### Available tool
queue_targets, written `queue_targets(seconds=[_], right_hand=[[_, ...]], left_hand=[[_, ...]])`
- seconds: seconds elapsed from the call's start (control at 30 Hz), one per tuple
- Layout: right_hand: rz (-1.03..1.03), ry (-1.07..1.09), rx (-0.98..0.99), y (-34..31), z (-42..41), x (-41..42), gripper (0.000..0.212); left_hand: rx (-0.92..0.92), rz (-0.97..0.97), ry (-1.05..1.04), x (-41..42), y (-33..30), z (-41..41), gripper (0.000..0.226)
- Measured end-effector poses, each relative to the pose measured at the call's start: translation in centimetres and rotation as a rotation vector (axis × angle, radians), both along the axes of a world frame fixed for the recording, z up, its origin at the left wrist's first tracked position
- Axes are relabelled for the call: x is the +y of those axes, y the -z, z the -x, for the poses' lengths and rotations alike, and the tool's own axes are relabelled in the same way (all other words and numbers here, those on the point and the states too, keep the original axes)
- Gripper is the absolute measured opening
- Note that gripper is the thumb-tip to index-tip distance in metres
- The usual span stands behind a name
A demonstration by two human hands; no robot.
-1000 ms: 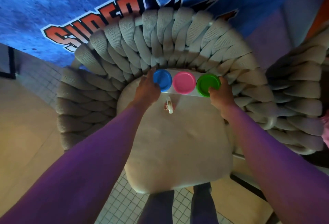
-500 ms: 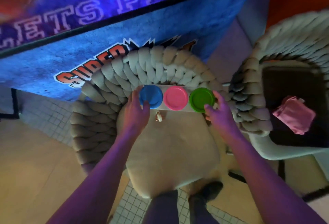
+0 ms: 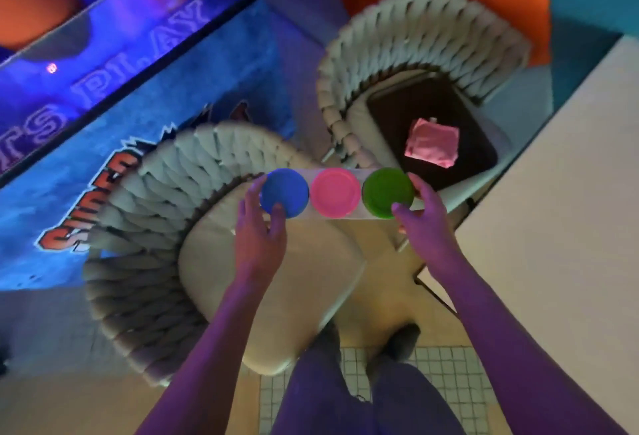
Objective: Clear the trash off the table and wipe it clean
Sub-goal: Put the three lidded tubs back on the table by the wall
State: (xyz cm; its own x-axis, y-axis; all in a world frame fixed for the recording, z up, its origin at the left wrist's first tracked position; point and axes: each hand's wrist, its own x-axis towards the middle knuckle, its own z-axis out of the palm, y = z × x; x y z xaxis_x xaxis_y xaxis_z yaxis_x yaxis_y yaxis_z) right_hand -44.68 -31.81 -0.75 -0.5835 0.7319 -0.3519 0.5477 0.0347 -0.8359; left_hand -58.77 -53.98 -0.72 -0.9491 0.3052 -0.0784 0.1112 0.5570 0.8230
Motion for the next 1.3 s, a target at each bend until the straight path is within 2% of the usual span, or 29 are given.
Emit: queue_targets(seconds=[0.23,0.4,0.57,0.77,1.13,1.3], right_hand=[[0.023,0.232,0.060,-3.1,-13.1,5.3,0.056],[0.065,0.388,0.187,-5.0,-21.9,7.7,0.056],[0.105,0.580,0.287,-6.4,-30.1,9.8,0.051],[0.104,0.726,0.368,-7.6,-37.5,11.9,0.052],[0.074,0.852,0.468,-9.9,-42.8,18.1,0.066],[0.080,0.923,0.551,-11.6,-42.8,23.3,0.060]], left_hand=[[0.049,-0.045,0.249,7.6,-3.7,-9.4,0.051],[0.088,-0.027,0.398,12.0,-4.9,-15.6,0.047],[0.104,-0.002,0.601,17.0,-5.4,-21.1,0.065],[0.155,0.000,0.792,23.2,-6.4,-26.1,0.063],[0.184,-0.095,1.021,35.0,-8.0,-29.0,0.063],[0.212,-0.152,1.072,41.6,-8.7,-28.4,0.062]])
